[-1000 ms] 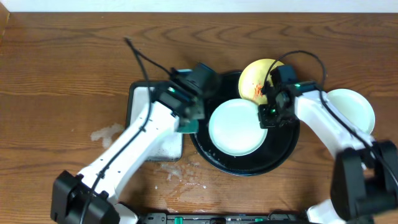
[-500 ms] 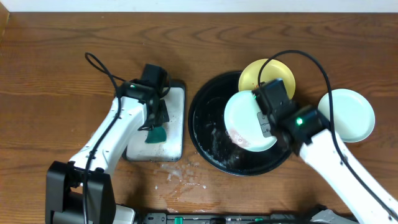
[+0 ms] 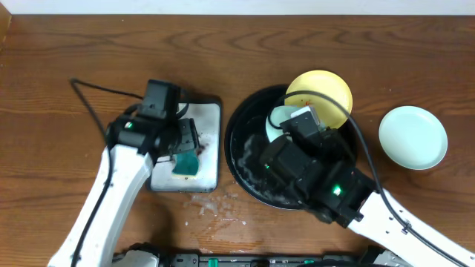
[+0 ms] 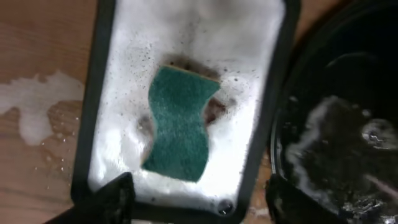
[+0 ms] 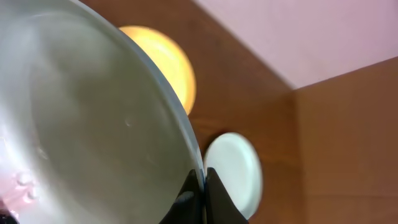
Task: Clean dirty plates on tray and stack at the side
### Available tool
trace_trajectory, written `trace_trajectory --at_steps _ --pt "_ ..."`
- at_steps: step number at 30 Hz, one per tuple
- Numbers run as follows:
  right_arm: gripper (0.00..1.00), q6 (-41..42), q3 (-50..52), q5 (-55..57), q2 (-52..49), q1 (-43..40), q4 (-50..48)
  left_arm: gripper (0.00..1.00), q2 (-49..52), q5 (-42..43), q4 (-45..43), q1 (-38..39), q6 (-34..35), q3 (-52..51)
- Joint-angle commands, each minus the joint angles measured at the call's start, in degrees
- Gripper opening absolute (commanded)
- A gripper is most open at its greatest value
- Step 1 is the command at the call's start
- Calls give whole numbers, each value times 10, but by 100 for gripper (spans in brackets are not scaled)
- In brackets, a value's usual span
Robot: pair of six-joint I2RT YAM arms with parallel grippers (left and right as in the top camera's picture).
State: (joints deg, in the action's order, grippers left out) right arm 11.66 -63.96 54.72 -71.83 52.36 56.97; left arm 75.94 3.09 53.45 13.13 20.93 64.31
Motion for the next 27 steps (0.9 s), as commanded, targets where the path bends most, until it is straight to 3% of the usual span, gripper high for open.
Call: trace_trajectory --at_steps 1,2,7,27 --pt "1 0 -1 135 3 33 8 75 -49 4 21 -4 -6 1" --pt "1 0 -1 146 3 43 17 81 -63 4 32 -4 -6 1" --pt "1 0 -1 155 3 70 36 82 -71 4 35 -4 -6 1" --pt "1 -16 -1 175 3 107 35 83 -71 4 35 -4 -6 1"
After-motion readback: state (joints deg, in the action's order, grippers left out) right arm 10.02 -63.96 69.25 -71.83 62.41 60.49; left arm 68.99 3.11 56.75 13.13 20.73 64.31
